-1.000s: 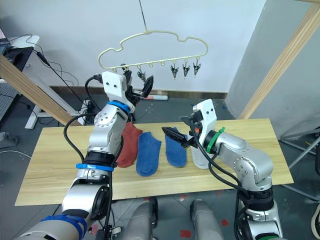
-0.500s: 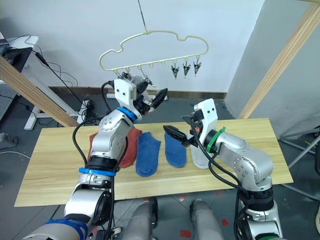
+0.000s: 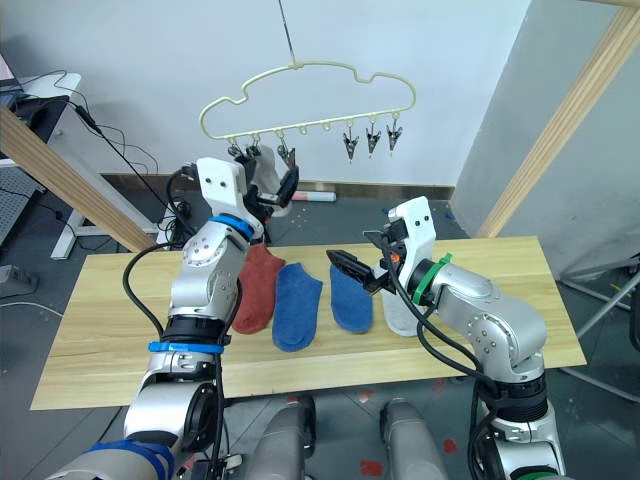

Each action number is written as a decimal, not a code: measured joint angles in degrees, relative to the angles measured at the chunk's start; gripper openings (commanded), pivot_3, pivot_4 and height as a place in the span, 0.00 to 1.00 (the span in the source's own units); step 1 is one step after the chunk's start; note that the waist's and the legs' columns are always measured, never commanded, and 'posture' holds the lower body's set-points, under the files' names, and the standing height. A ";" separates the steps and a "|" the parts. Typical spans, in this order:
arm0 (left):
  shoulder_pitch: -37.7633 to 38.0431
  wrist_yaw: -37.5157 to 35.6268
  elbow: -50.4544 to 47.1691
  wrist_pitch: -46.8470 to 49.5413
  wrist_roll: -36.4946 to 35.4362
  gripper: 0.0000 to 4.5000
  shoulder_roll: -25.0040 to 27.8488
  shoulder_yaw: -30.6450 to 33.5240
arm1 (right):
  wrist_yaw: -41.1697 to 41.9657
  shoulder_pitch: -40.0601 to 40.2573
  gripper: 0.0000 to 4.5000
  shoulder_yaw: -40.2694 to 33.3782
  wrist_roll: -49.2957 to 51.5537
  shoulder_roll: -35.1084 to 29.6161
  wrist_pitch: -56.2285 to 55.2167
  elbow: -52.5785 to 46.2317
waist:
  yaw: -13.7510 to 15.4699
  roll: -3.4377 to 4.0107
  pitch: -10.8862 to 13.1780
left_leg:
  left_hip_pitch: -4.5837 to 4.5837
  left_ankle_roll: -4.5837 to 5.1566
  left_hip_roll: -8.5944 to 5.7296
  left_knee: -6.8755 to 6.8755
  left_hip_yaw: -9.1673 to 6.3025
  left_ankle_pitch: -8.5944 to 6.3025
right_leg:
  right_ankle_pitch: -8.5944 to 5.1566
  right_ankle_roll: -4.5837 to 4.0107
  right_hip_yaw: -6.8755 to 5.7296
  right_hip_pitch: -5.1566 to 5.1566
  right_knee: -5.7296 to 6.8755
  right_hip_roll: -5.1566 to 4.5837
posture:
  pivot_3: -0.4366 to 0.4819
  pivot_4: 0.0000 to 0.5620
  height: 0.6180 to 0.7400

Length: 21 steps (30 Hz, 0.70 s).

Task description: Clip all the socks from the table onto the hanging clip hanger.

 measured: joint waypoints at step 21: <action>-2.64 -0.05 8.51 -9.03 7.97 1.00 3.13 -3.21 | -1.20 0.00 0.99 -0.28 -0.21 0.04 -0.94 0.00 | -0.37 0.00 0.00 | 0.03 0.00 0.00 0.01 0.02 0.01 | 0.00 -0.01 0.01 -0.04 0.13 0.00 | 0.38 0.47 1.00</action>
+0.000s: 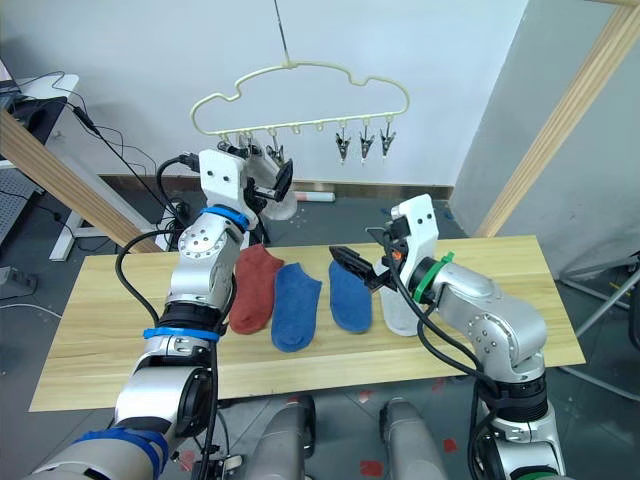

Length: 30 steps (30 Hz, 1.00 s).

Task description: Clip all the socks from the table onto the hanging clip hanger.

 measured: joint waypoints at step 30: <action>2.03 4.78 -0.32 -3.49 5.73 0.47 3.19 -1.09 | -0.04 0.03 1.00 -0.04 0.06 0.00 -0.06 0.00 | -0.44 0.00 -0.01 | 0.02 0.01 -0.01 0.04 0.01 0.02 | 0.00 0.00 0.01 0.00 0.11 -0.01 | 0.39 0.47 1.00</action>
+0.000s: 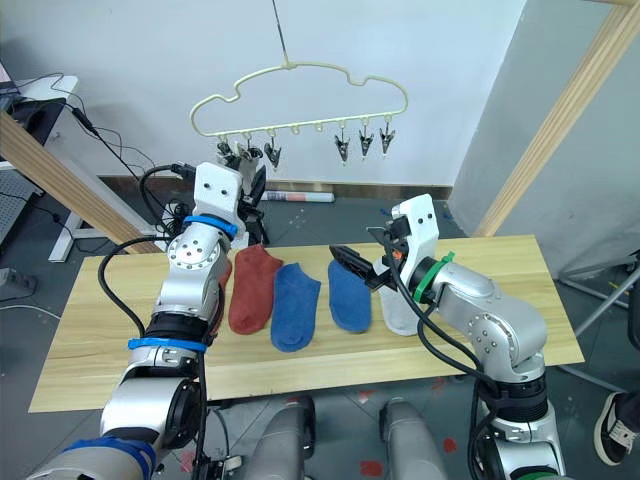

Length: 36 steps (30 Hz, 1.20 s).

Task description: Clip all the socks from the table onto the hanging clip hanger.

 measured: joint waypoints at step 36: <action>-5.43 -3.92 8.11 -5.43 0.10 0.05 -0.71 -1.08 | -0.61 0.13 1.00 -0.29 0.00 0.15 0.00 0.00 | -0.10 0.00 0.00 | 0.00 0.00 0.00 0.02 0.00 0.00 | 0.00 0.00 0.00 0.00 0.03 0.00 | 0.38 0.47 1.00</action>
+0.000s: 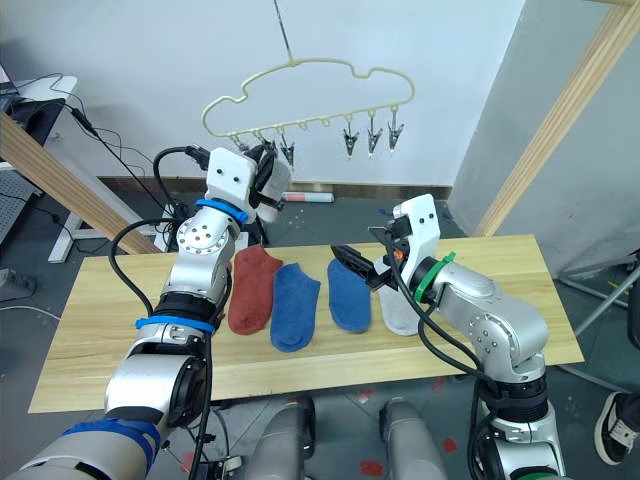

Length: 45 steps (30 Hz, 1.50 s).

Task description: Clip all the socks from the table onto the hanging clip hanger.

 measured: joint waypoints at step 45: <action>7.14 -14.88 -33.96 66.38 -37.70 0.05 9.38 9.77 | 2.23 4.00 1.00 10.20 -16.97 -12.15 -10.02 17.11 | -0.24 -0.01 0.00 | 0.11 0.00 0.01 0.06 0.00 0.01 | -0.01 0.01 0.05 0.04 0.06 0.01 | 0.42 0.48 1.00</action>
